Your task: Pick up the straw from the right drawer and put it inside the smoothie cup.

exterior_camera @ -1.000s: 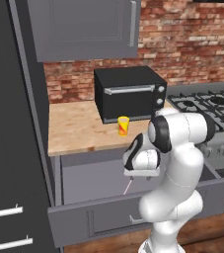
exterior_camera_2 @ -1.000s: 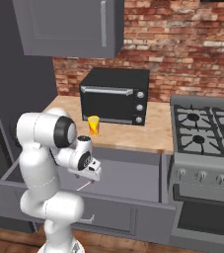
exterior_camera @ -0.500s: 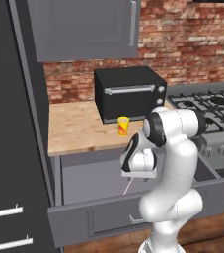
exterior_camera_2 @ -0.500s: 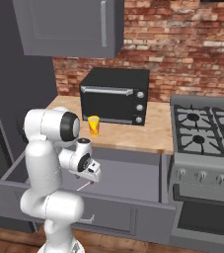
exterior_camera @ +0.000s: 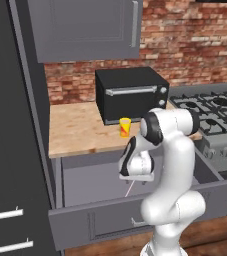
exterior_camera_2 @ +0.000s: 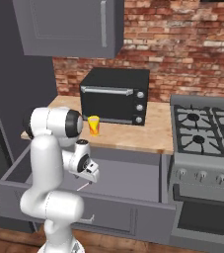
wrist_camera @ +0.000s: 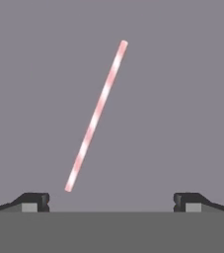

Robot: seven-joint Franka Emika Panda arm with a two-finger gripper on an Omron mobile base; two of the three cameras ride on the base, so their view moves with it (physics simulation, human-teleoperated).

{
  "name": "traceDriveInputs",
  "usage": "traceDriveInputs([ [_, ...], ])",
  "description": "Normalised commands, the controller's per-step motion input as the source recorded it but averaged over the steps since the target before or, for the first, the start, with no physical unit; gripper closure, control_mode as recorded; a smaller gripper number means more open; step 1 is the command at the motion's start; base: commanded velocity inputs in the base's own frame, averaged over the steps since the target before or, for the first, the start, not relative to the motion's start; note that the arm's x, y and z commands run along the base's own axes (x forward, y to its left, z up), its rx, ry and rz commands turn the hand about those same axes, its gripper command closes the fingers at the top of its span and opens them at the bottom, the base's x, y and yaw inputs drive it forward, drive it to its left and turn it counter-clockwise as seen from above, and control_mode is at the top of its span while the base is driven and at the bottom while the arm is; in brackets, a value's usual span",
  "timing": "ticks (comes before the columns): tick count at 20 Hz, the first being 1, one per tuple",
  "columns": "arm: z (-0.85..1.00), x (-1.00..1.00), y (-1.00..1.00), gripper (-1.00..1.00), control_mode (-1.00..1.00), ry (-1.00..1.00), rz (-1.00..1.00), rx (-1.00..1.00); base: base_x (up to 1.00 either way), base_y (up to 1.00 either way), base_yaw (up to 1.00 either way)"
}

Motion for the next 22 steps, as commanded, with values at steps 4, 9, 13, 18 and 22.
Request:
traceDriveInputs([
  [4, -0.24, 0.18, 0.0, -1.0, -1.0, 0.0, -0.02, 0.0, 0.0, 0.0, 0.0],
  [9, -0.24, 0.21, 0.0, -1.0, -1.0, 0.0, -0.01, 0.0, 0.0, 0.0, 0.0],
  [13, -0.22, 0.22, 0.0, -1.0, -1.0, 0.0, -0.01, 0.0, 0.0, 0.0, 0.0],
  [18, -0.21, 0.21, 0.0, -1.0, -1.0, 0.0, -0.01, 0.0, 0.0, 0.0, 0.0],
  [22, -0.24, 0.23, 0.0, -1.0, -1.0, 0.0, -0.01, 0.0, 0.0, 0.0, 0.0],
])
